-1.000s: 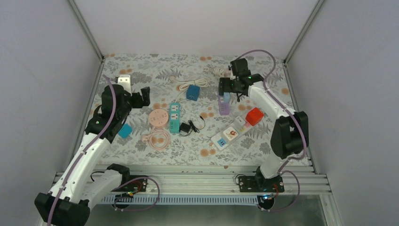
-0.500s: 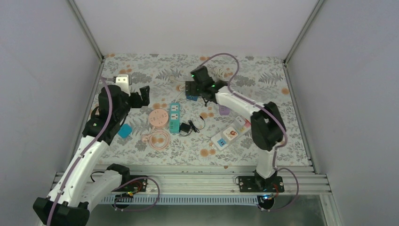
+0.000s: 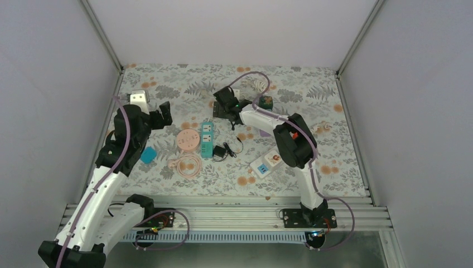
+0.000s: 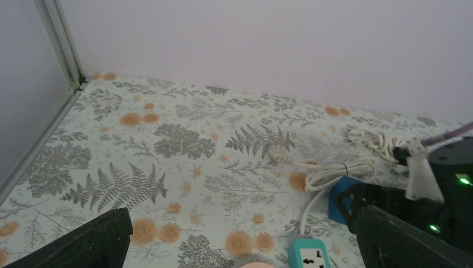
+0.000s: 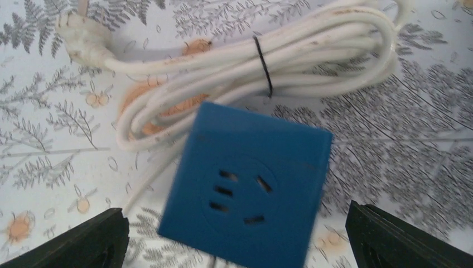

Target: Insert the plug

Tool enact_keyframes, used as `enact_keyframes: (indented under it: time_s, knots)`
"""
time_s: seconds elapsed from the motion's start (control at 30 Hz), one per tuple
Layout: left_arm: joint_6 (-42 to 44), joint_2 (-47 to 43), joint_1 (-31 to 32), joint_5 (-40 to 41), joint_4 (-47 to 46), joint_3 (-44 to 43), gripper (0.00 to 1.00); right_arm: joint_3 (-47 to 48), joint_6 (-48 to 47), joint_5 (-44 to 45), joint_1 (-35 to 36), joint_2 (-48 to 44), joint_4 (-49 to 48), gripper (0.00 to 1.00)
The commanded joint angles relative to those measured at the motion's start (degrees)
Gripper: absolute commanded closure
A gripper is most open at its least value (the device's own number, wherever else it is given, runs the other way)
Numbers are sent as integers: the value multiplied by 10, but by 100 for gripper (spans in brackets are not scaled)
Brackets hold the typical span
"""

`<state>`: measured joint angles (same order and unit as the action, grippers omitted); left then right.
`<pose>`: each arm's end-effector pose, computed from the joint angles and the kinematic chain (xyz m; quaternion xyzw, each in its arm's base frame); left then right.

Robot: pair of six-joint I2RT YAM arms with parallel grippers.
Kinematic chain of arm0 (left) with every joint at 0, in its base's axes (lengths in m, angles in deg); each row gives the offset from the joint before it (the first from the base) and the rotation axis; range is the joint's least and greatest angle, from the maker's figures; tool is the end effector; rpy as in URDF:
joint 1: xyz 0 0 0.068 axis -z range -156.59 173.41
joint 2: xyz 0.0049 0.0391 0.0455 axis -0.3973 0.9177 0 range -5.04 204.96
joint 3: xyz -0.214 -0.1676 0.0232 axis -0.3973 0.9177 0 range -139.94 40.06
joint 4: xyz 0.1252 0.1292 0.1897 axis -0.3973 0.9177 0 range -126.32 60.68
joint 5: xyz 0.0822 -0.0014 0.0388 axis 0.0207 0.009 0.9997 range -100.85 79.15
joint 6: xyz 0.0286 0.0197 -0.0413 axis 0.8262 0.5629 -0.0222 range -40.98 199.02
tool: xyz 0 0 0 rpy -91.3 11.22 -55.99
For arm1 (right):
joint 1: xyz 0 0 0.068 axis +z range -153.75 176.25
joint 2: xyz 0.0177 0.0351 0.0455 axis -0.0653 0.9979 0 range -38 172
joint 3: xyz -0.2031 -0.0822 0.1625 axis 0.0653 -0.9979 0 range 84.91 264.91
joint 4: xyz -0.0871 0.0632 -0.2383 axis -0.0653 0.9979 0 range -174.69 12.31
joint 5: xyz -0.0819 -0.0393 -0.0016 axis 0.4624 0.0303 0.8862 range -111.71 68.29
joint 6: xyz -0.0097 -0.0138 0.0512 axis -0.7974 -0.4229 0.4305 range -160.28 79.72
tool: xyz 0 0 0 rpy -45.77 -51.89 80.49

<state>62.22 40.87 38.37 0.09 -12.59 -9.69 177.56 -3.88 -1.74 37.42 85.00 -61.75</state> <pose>0.1749 -0.0397 0.3423 -0.0679 0.8139 -0.0814 0.5713 0.3616 0.3000 0.1767 0.0158 0.9362 0.0659 0.3448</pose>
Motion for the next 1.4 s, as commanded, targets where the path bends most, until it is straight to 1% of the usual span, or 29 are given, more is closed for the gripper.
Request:
enact_keyframes:
  time_s: [0.0,0.1,0.17,0.27,0.37,0.47,0.6,0.7,0.83,0.9,1.03,1.13,1.27,1.37]
  knots:
    - [2,2,-2,-27,-9,5,0,68,39,23,-1,53,6,0]
    - [2,-1,-3,-27,-9,7,0,86,56,48,-1,73,24,2]
    - [2,-1,-3,-29,-10,9,0,84,54,51,-2,75,14,10]
    - [3,4,-3,-33,-10,7,0,85,53,55,-2,73,12,26]
    - [4,9,-4,-36,-9,6,0,76,53,61,-2,61,9,40]
    - [4,9,-4,-38,-8,7,0,60,44,57,-3,42,2,46]
    - [7,12,-4,-49,-8,6,0,17,15,41,-2,-6,-22,47]
    - [8,20,-5,-60,-9,4,0,-55,-21,9,-2,-67,-83,46]
    - [13,38,-5,-88,-9,-1,0,-188,-109,-75,-3,-169,-233,46]
    - [17,49,-5,-117,-13,-2,0,-229,-157,-129,-4,-206,-268,46]
    - [11,72,-7,-188,-21,-10,0,-298,-213,-234,-4,-269,-317,47]
    - [-8,85,-8,-239,-16,-23,0,-352,-240,-322,-4,-316,-351,47]
    - [-30,124,-8,-369,5,-43,0,-412,-261,-408,-3,-362,-411,48]
    - [-53,154,-8,-442,16,-41,0,-447,-285,-457,-1,-382,-439,47]
